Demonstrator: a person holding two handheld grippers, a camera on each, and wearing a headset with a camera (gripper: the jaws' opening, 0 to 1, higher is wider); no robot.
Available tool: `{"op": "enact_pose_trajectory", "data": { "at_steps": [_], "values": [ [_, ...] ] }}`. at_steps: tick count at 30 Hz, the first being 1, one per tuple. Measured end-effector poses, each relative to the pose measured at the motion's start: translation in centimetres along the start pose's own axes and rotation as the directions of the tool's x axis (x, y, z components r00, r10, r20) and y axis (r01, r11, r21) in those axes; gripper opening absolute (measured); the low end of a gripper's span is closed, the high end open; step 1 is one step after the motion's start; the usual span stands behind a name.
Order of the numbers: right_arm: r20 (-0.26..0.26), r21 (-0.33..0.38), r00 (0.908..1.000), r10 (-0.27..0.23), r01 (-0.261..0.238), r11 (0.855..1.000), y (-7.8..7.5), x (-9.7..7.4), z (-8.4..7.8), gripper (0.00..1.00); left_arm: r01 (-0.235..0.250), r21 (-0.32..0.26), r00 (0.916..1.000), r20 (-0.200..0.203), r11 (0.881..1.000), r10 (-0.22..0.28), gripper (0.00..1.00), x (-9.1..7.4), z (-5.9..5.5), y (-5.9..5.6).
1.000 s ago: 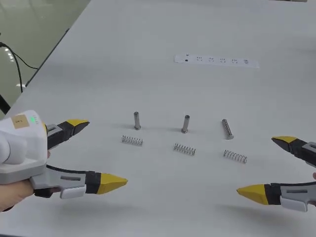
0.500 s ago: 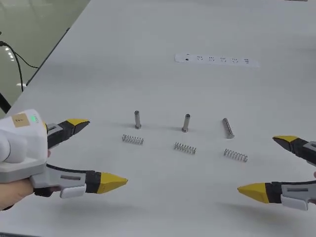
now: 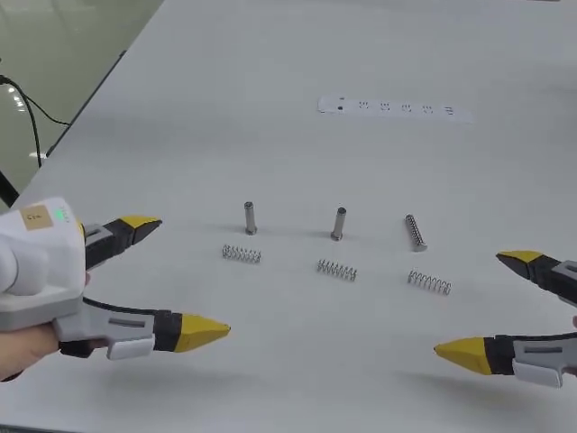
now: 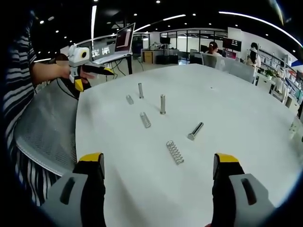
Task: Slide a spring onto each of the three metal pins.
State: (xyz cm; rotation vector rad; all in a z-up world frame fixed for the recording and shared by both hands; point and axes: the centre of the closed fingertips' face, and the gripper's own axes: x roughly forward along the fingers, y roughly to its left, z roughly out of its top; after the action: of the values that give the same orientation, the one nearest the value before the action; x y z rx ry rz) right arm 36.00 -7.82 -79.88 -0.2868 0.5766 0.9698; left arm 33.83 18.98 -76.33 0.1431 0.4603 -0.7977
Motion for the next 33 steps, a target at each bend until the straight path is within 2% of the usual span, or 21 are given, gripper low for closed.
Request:
{"op": "enact_pose_trajectory", "data": {
  "at_steps": [6, 17, 33],
  "values": [
    [-0.011, -0.005, 0.9999, -0.004, 0.004, 1.0, -0.4, 0.1, 0.0, 0.95, 0.002, -0.003, 1.0, -0.004, 1.0, -0.002, 0.98, 0.1, -0.2, 0.0],
    [-0.006, -0.008, 0.9999, 0.008, -0.008, 1.0, -0.6, 0.6, 1.1, 0.94, -0.004, -0.009, 1.0, -0.007, 1.0, 0.004, 0.98, 0.1, -0.4, 0.3],
    [0.009, 0.024, 0.9999, 0.006, -0.006, 1.0, -2.5, 1.6, 3.4, 0.87, -0.006, -0.017, 1.0, -0.006, 1.0, 0.006, 0.98, 0.1, -0.3, 0.5]
  ]
}}
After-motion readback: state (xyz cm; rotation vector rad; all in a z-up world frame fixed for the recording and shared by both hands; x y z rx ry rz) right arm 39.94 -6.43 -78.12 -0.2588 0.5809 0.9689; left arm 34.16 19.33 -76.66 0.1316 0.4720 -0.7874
